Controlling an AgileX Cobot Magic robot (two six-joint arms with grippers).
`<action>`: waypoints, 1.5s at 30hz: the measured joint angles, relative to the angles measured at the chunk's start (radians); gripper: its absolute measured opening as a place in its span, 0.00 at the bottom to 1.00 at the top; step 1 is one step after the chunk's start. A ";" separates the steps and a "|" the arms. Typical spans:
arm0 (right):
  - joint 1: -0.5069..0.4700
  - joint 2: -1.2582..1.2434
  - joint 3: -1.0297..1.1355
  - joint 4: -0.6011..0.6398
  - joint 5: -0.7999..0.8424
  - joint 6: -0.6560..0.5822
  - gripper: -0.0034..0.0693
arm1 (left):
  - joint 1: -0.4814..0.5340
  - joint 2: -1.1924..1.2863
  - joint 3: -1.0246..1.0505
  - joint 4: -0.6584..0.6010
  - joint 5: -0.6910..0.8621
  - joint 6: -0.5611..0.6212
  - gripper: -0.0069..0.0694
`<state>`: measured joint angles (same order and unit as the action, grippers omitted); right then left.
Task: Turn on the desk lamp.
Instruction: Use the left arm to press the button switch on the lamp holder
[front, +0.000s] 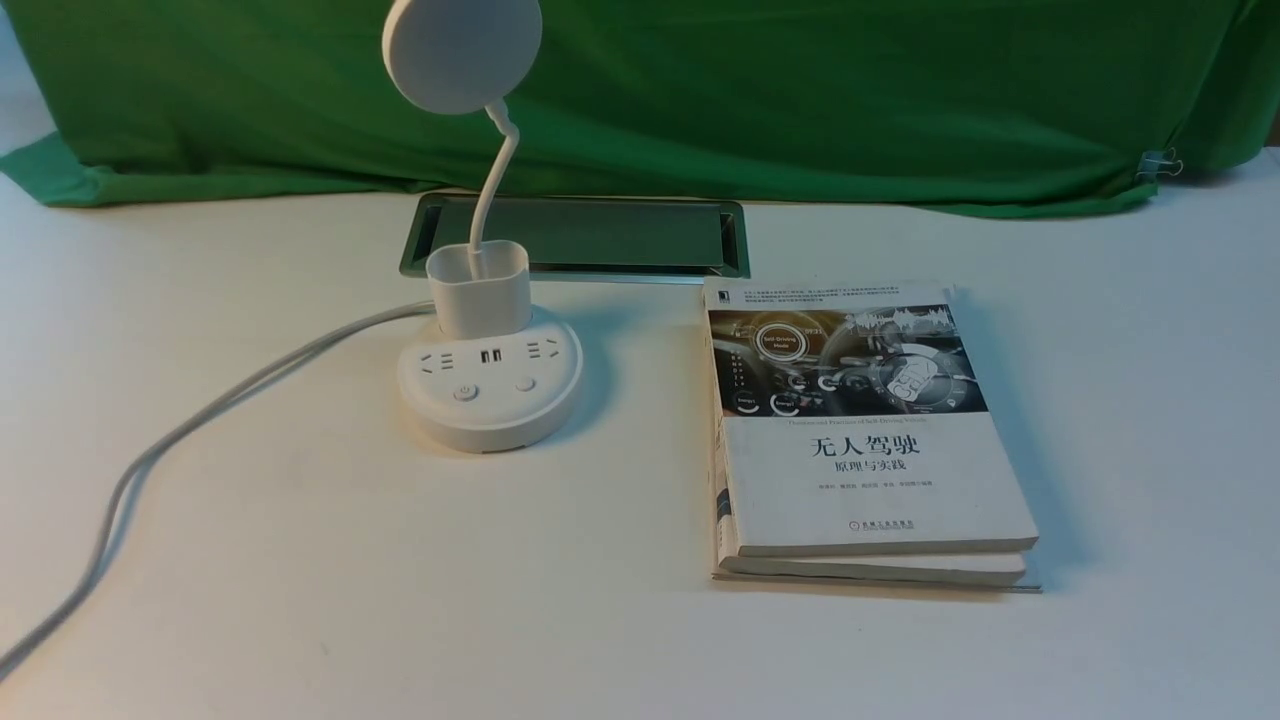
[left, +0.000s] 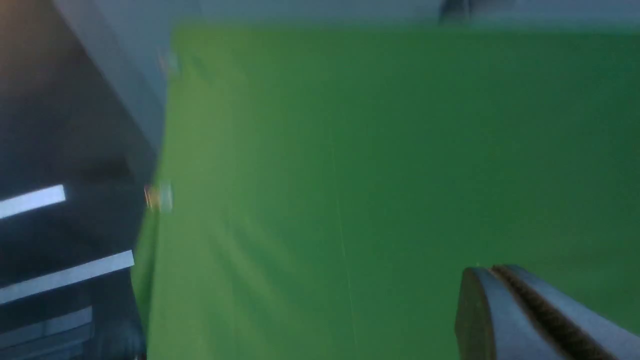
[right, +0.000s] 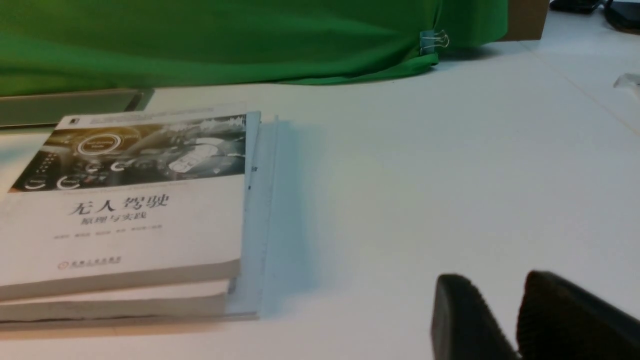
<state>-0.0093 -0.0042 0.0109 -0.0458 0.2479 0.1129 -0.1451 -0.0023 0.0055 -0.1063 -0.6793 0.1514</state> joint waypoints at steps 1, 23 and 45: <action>0.000 0.000 0.000 0.000 0.000 0.000 0.37 | 0.000 0.000 0.000 0.000 -0.012 -0.002 0.09; 0.000 0.000 0.000 0.000 0.000 0.000 0.37 | 0.000 0.631 -0.600 -0.133 1.044 -0.172 0.09; 0.000 0.000 0.000 0.000 0.000 0.000 0.37 | -0.353 1.782 -1.227 0.082 1.195 -0.263 0.09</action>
<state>-0.0093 -0.0042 0.0109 -0.0458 0.2475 0.1129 -0.4986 1.7798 -1.2219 -0.0245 0.5156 -0.1118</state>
